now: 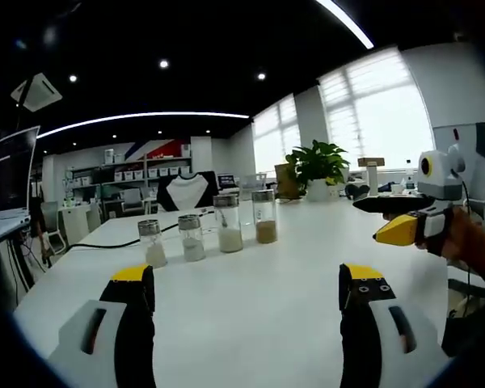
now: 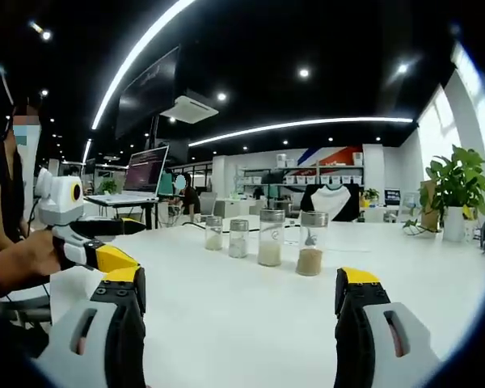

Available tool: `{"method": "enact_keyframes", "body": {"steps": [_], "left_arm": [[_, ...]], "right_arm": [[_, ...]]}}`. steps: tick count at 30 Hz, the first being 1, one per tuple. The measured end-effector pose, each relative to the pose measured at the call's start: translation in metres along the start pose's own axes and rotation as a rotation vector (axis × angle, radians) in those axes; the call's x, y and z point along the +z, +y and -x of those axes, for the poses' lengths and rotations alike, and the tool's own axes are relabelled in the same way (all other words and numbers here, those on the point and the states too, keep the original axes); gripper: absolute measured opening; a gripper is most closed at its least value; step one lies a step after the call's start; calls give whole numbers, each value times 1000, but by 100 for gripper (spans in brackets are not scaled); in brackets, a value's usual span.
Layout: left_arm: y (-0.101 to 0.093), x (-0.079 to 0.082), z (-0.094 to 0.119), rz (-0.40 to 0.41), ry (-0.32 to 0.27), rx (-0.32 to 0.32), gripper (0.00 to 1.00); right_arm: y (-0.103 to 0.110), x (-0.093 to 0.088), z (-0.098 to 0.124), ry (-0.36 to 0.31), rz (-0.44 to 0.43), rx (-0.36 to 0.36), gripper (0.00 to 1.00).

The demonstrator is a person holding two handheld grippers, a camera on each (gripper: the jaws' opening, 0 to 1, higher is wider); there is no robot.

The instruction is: Rotate the seasoning bottle until the label or dispensing opening points toward the visible target arrow and the bottle remains upright within the marked orientation range

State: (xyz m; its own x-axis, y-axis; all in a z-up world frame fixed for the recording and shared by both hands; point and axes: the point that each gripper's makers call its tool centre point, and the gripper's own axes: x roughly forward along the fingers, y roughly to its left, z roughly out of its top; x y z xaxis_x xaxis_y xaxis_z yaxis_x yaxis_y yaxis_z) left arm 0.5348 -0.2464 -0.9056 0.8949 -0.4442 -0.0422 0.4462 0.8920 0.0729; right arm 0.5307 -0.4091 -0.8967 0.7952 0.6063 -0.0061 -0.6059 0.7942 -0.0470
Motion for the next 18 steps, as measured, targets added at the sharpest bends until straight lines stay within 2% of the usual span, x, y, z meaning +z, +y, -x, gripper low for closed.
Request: {"method": "enact_keyframes", "body": {"steps": [12,15,17,18], "left_arm": [[-1,-2,-2,18,6,-1,100],[-2,-1,-1,30,0,-1,100],[-3,1,-1,56,-13,-12,100],[-3,1,-1,63,-13,-14,100]], "right_arm": [[-4,3,2,-12,19,-8,100],[-4,4,3,-23,4,-5,100],[-3,11,4,-64,1,2,100],[-3,11,4,-62,-2,-1,100]]}}
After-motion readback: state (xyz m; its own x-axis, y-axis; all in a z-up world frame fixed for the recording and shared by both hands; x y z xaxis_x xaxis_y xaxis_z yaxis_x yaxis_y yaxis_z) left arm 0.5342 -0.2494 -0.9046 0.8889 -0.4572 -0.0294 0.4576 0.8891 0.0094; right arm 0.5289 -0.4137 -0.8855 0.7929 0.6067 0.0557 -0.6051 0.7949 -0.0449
